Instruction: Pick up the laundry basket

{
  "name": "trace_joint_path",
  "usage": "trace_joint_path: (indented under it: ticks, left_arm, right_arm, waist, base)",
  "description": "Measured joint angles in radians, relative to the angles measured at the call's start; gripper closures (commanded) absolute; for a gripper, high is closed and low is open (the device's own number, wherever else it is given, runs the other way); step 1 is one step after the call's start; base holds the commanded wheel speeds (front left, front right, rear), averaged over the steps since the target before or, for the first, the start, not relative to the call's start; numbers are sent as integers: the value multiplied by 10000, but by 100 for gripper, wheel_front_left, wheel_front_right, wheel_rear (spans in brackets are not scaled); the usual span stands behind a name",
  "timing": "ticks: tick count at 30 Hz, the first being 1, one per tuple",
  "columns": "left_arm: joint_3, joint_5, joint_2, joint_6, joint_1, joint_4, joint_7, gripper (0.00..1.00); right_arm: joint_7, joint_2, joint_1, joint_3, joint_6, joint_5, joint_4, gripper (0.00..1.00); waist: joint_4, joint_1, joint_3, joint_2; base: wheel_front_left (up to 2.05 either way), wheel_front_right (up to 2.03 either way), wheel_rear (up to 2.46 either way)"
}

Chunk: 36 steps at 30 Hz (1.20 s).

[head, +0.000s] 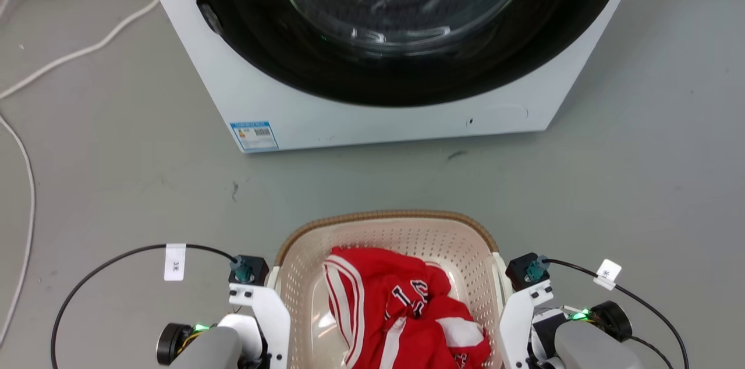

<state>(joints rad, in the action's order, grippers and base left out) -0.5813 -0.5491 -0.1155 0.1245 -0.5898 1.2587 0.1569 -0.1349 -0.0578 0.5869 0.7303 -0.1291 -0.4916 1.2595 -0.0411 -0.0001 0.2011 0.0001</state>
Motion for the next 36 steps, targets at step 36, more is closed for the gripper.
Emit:
trace_joint_path:
  ticks: [36]
  left_arm:
    - [-1423, -1881, -366, 0, 987, -151, 1066, 100]
  right_arm:
    - [-1647, -2, -542, 2059, 2, -1944, -188, 100]
  waist:
    - [-125, 0, -2599, 0]
  base:
    - [0, 0, 0]
